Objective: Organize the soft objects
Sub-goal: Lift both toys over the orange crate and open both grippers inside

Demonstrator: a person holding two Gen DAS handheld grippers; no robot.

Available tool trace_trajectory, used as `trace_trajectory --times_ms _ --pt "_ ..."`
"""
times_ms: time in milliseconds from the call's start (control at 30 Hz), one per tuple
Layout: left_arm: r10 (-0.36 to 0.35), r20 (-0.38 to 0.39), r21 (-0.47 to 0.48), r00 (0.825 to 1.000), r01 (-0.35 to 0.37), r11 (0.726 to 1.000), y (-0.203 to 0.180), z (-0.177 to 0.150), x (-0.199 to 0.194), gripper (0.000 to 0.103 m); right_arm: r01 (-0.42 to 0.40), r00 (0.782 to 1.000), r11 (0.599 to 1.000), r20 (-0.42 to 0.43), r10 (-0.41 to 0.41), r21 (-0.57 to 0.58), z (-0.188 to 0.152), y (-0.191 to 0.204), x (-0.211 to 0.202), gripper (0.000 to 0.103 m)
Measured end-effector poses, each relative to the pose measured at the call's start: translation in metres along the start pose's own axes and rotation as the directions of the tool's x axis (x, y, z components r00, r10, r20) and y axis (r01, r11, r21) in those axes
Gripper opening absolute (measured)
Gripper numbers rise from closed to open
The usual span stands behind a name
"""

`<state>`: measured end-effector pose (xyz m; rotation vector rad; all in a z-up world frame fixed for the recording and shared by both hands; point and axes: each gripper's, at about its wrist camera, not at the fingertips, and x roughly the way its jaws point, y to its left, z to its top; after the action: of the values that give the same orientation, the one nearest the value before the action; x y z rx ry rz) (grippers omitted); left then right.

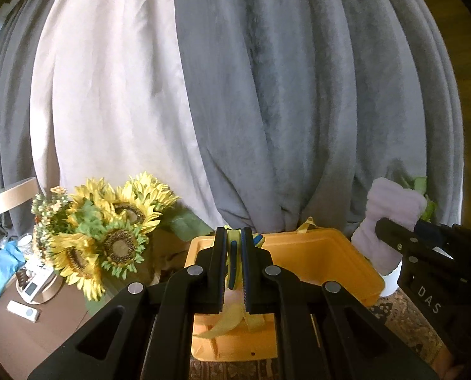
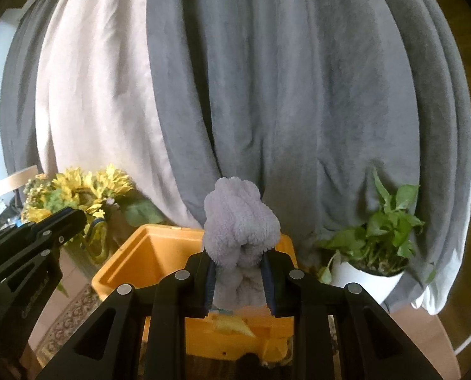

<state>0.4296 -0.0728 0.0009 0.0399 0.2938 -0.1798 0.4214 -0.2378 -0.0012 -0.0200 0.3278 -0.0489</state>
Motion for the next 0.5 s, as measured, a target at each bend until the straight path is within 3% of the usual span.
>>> trace_trajectory --times_ms 500 --pt "0.015 -0.079 0.031 0.997 -0.013 0.999 -0.007 -0.003 0.07 0.01 0.018 0.992 1.0 -0.122 -0.017 0.002 0.001 -0.006 0.073 0.027"
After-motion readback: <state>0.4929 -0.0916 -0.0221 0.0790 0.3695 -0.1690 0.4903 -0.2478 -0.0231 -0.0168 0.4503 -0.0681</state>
